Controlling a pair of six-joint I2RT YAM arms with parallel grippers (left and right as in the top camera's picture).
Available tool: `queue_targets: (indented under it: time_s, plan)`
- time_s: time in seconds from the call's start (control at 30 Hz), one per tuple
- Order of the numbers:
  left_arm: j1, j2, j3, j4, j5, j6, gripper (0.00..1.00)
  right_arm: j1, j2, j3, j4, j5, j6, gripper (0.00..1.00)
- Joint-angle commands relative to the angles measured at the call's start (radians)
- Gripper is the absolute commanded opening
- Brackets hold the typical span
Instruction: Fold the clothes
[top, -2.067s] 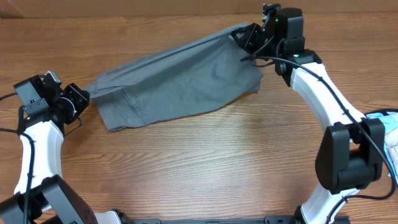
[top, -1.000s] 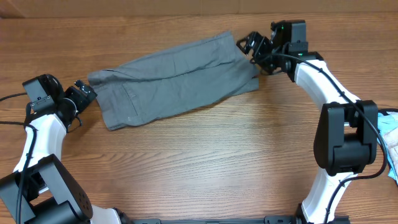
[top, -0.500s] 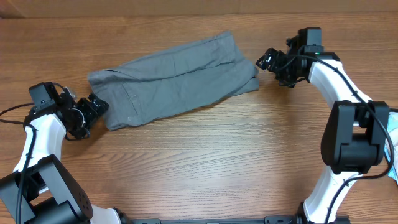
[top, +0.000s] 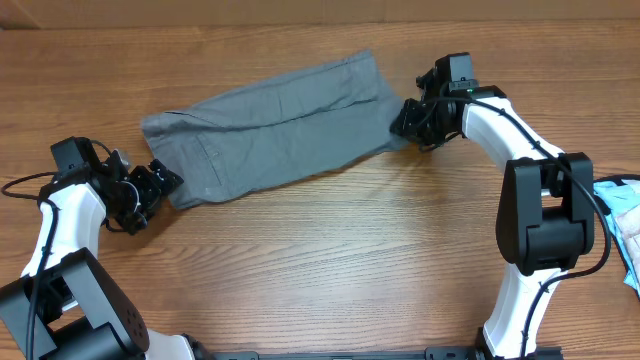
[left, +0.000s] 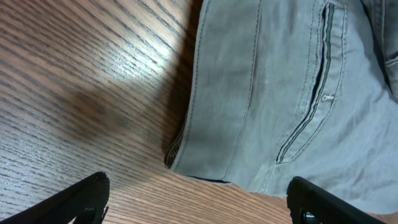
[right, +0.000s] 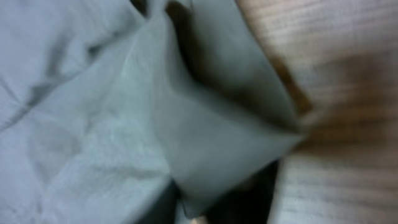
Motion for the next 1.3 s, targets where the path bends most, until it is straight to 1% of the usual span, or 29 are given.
queue_targets:
  time_s: [0.0, 0.1, 0.2, 0.3, 0.37, 0.4, 0.43, 0.47, 0.5, 0.53, 0.57, 0.7, 0.8, 0.93, 1.0, 1.03, 1.1, 1.27]
  plan:
    - [0.001, 0.011, 0.021, -0.004, 0.014, 0.027, 0.94, -0.001, 0.009, 0.017, -0.084, 0.079, -0.011, 0.04]
    - [0.001, 0.011, 0.021, -0.006, 0.014, 0.027, 0.95, -0.025, -0.002, 0.019, -0.203, 0.133, -0.011, 0.04]
    - [0.001, 0.011, 0.021, -0.008, 0.014, 0.027, 0.95, -0.05, -0.019, 0.019, -0.367, 0.132, -0.011, 0.04]
    - [0.001, 0.011, 0.021, -0.008, 0.014, 0.027, 0.95, -0.046, -0.021, 0.016, -0.546, 0.133, -0.014, 0.04]
    - [0.001, 0.011, 0.021, -0.007, 0.013, 0.028, 0.96, -0.028, -0.021, 0.011, -0.625, 0.152, -0.033, 0.04]
    - [0.001, 0.011, 0.021, -0.007, 0.014, 0.034, 0.96, -0.018, -0.021, 0.011, -0.646, 0.192, -0.037, 0.11]
    - [0.001, 0.011, 0.021, -0.007, 0.014, 0.042, 0.96, -0.012, -0.022, 0.011, -0.647, 0.224, -0.033, 0.43]
    - [0.001, 0.011, 0.021, -0.007, 0.013, 0.045, 0.96, -0.011, -0.023, 0.011, -0.636, 0.254, -0.023, 0.56]
    - [0.001, 0.011, 0.021, -0.007, 0.01, 0.046, 0.97, -0.011, -0.026, 0.012, -0.622, 0.281, -0.007, 0.63]
    - [0.001, 0.011, 0.021, -0.007, 0.01, 0.053, 0.98, -0.018, -0.029, 0.014, -0.602, 0.308, 0.013, 0.66]
    - [0.001, 0.011, 0.021, -0.008, 0.01, 0.059, 0.97, -0.029, -0.032, 0.021, -0.586, 0.319, 0.026, 0.68]
    - [0.001, 0.011, 0.021, -0.014, 0.01, 0.064, 0.99, -0.084, -0.06, 0.054, -0.521, 0.299, 0.042, 0.66]
    - [0.001, 0.011, 0.021, -0.014, 0.01, 0.071, 0.99, -0.117, -0.087, 0.066, -0.436, 0.206, -0.014, 0.56]
    - [0.001, 0.011, 0.021, -0.012, 0.01, 0.071, 0.99, -0.137, -0.102, 0.066, -0.342, 0.121, -0.023, 0.53]
    - [0.001, 0.011, 0.021, -0.012, 0.01, 0.071, 0.99, -0.138, -0.102, 0.066, -0.304, 0.066, -0.05, 0.47]
    - [0.001, 0.011, 0.021, -0.012, 0.01, 0.071, 0.99, -0.137, -0.102, 0.066, -0.287, 0.024, -0.077, 0.45]
    - [0.001, 0.011, 0.021, -0.012, 0.01, 0.071, 0.99, -0.126, -0.102, 0.066, -0.273, -0.045, -0.113, 0.45]
    - [0.001, 0.011, 0.021, -0.013, 0.01, 0.071, 1.0, -0.093, -0.098, 0.057, -0.286, -0.026, -0.095, 0.45]
